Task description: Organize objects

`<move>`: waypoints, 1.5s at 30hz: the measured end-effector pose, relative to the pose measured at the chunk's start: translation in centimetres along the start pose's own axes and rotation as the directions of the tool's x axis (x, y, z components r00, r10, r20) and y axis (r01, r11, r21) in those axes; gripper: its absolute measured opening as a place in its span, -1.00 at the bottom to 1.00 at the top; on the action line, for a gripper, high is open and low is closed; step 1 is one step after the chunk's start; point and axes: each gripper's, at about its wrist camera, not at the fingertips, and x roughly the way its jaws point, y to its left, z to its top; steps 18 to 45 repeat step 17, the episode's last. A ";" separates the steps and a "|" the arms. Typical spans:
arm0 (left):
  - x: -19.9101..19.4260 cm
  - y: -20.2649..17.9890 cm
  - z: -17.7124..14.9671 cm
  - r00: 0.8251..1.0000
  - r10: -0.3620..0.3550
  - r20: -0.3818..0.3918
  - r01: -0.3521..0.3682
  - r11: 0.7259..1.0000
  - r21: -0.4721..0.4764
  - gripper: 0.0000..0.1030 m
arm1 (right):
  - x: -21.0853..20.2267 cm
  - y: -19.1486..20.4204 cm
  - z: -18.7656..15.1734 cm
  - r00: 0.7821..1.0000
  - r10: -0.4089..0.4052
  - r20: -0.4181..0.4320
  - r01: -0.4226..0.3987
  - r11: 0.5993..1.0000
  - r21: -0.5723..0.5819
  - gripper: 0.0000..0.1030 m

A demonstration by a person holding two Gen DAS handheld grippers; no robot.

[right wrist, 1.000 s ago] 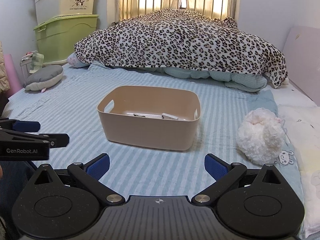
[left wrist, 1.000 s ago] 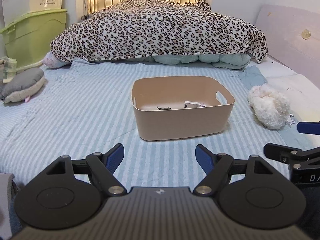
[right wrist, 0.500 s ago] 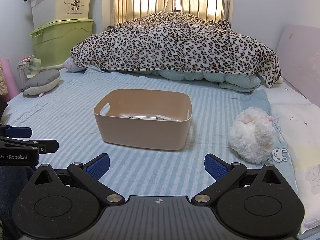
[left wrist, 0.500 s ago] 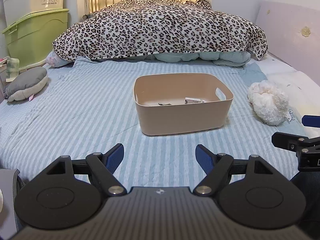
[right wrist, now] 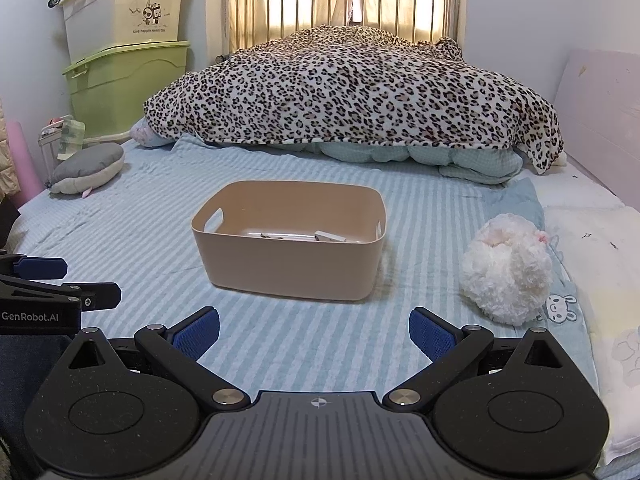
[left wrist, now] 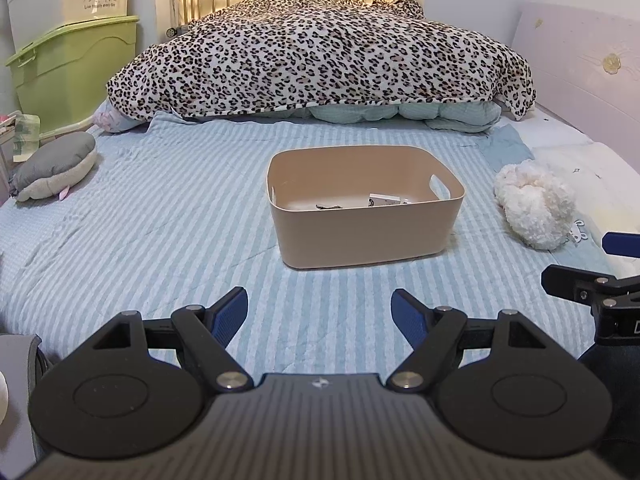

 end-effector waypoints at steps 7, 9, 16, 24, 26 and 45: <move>-0.2 0.0 0.1 1.000 -0.014 0.003 0.013 1.000 0.007 0.54 | 0.2 0.2 -0.3 1.000 0.003 -0.007 -0.003 1.000 0.003 0.99; -0.1 -0.2 0.1 1.000 -0.016 -0.001 0.016 1.000 0.009 0.55 | 0.3 0.2 -0.3 1.000 0.006 -0.009 -0.006 1.000 0.005 0.99; 0.1 -0.6 0.2 1.000 -0.030 -0.002 0.030 0.999 0.019 0.56 | 0.3 0.5 -0.5 1.000 0.017 -0.009 -0.016 1.000 0.007 0.99; 0.1 -0.6 0.2 0.999 -0.032 -0.002 0.032 0.999 0.020 0.56 | 0.3 0.5 -0.5 1.000 0.017 -0.009 -0.017 1.000 0.007 0.99; 0.1 -0.6 0.2 0.999 -0.032 -0.002 0.032 0.999 0.020 0.56 | 0.3 0.5 -0.5 1.000 0.017 -0.009 -0.017 1.000 0.007 0.99; 0.1 -0.6 0.2 0.999 -0.032 -0.002 0.032 0.999 0.020 0.56 | 0.3 0.5 -0.5 1.000 0.017 -0.009 -0.017 1.000 0.007 0.99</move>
